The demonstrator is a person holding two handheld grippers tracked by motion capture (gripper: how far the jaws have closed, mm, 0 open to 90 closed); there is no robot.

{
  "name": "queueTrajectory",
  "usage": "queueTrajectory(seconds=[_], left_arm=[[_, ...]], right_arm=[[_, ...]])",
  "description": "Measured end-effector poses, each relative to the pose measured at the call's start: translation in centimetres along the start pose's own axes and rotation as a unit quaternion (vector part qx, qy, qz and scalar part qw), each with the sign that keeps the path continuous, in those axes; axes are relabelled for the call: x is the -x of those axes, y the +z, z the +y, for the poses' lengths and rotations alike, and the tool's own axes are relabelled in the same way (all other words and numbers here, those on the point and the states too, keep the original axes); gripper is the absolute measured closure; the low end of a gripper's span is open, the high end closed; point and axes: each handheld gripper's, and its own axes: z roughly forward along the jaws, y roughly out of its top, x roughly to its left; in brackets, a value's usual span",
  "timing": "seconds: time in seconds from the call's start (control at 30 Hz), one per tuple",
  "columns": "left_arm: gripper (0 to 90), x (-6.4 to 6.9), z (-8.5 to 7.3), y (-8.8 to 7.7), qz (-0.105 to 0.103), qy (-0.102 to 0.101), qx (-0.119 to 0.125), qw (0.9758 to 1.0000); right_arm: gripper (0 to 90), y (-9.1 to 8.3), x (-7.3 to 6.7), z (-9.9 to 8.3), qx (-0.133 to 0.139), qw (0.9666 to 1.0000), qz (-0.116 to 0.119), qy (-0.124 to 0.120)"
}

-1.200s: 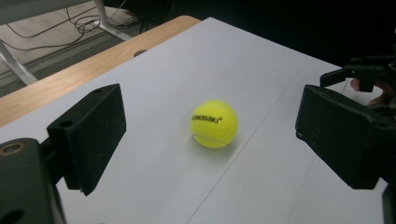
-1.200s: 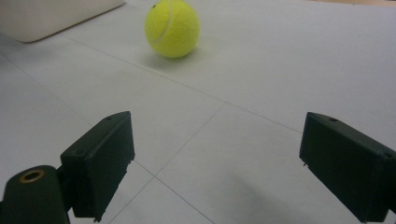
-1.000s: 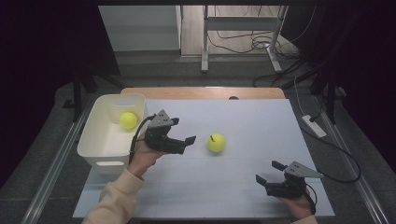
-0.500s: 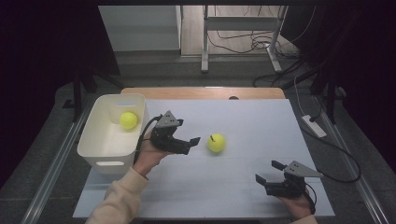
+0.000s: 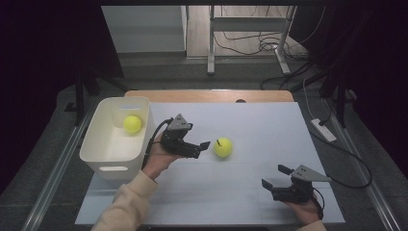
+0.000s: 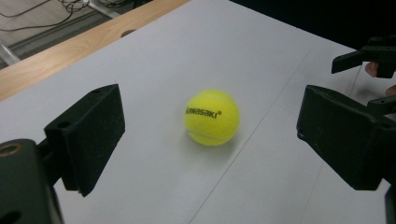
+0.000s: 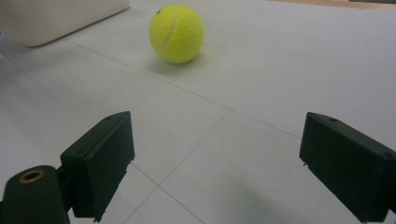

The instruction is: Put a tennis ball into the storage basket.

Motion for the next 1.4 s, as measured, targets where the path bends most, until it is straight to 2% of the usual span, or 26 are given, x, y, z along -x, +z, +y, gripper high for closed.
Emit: queueTrajectory(seconds=[0.47,0.77,1.4], left_arm=[[8.7,0.1,0.5,1.9,-0.009,0.004,-0.009,0.9999],[7.9,0.3,0.5,3.7,-0.014,0.014,-0.029,0.9994],[8.0,-0.2,0.9,5.2,-0.012,0.01,-0.045,0.9989]], right_arm=[[10.0,0.5,-0.3,0.2,-0.004,1.0,0.002,-0.005],[10.0,0.6,-0.5,0.2,-0.001,1.0,0.004,-0.005],[10.0,0.4,-0.8,0.2,-0.002,1.0,0.005,-0.008]])
